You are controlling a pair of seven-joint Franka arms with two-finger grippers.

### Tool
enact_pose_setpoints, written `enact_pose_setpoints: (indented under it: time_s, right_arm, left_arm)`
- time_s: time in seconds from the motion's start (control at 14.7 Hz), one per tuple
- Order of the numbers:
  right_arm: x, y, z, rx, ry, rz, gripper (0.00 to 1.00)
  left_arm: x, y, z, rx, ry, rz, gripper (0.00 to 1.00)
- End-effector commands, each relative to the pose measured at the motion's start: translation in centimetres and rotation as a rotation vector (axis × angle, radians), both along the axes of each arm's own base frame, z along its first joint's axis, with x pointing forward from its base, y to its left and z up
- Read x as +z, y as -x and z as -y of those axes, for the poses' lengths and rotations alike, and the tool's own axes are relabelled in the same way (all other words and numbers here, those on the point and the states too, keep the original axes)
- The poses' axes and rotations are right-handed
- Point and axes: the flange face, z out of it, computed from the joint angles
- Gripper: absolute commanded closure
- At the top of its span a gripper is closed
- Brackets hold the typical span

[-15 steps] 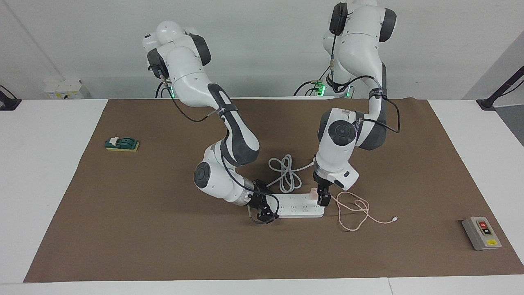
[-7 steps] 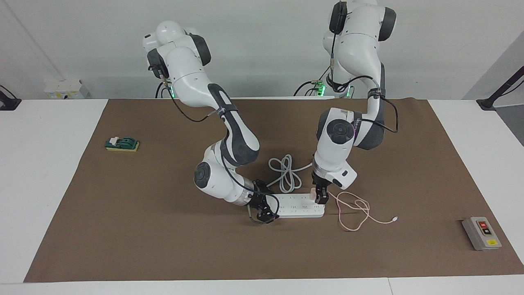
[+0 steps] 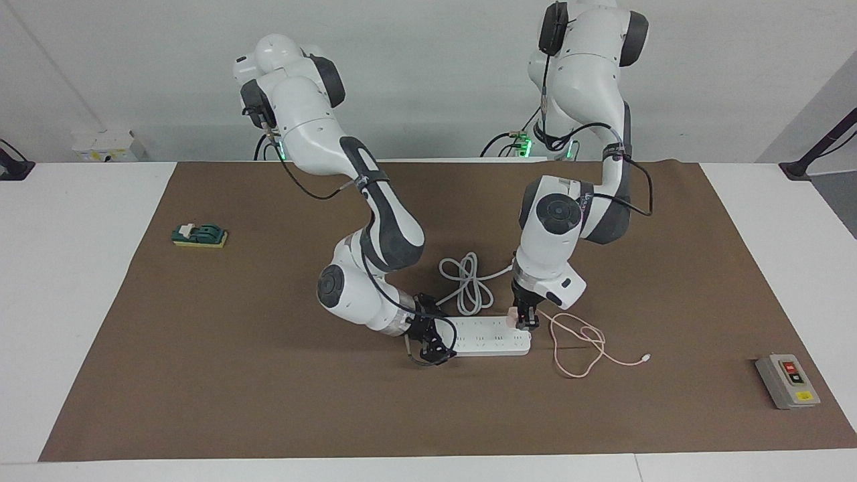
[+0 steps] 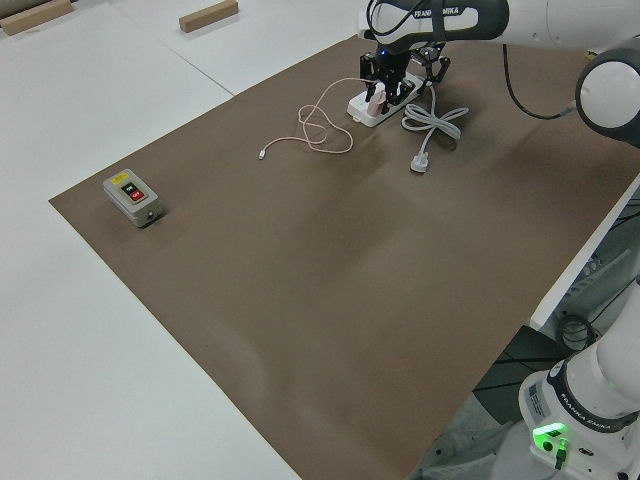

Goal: Unplug charger and place it aside

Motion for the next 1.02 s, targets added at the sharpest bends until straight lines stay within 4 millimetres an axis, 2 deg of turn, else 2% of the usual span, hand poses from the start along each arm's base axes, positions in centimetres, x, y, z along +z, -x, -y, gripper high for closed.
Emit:
enact_pose_setpoints:
  time_s: [0.0, 0.48, 0.75, 0.89, 0.95]
  right_arm:
    - [-0.7, -0.6, -0.1, 0.002, 0.009, 0.022, 0.34]
    - [-0.8, -0.6, -0.1, 0.002, 0.009, 0.019, 0.34]
    - [-0.8, -0.6, 0.0, 0.002, 0.011, 0.021, 0.33]
    - [-0.8, -0.6, 0.0, 0.003, 0.011, 0.022, 0.33]
    - [-0.8, -0.6, 0.0, 0.003, 0.011, 0.020, 0.33]
  left_arm:
    - [0.1, 1.0, -0.2, -0.012, -0.020, 0.021, 1.00]
    - [0.5, 0.5, -0.6, -0.009, -0.021, 0.021, 1.00]
    - [2.9, -0.4, -1.0, -0.001, -0.028, 0.014, 1.00]
    - [4.4, -1.1, -2.4, 0.018, -0.032, 0.015, 1.00]
    - [5.8, -1.6, -3.5, 0.029, -0.036, 0.013, 1.00]
